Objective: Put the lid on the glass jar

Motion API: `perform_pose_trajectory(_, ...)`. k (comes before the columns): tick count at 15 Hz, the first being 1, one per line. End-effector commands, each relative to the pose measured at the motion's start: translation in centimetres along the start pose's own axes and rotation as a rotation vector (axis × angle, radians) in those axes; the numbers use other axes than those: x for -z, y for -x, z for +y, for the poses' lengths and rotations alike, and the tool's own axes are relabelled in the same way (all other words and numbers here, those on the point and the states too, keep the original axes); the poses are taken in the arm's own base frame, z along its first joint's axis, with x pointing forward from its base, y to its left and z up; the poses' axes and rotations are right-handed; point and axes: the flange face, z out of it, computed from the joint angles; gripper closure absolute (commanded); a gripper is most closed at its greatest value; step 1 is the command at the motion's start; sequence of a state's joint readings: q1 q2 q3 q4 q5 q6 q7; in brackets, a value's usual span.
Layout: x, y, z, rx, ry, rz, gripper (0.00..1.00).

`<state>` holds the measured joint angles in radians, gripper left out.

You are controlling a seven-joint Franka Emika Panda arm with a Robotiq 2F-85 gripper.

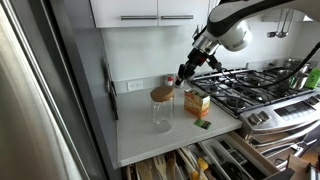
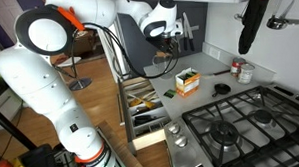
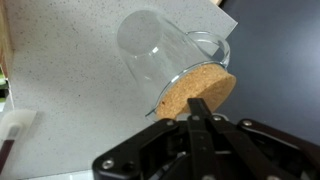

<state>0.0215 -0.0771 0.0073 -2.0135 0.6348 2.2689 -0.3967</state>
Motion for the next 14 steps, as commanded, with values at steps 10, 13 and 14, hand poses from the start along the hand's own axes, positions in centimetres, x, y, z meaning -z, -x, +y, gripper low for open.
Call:
perform_pose_trajectory(10,-4.5,0.2,0.0,-0.003,0.002,-0.025,1.0)
perform_pose_trajectory(13,-4.7,0.1,0.1,-0.007,0.0,-0.025,1.0)
perform_pose_trajectory(14,-4.5,0.0,0.0,-0.005,0.0,-0.02,1.0)
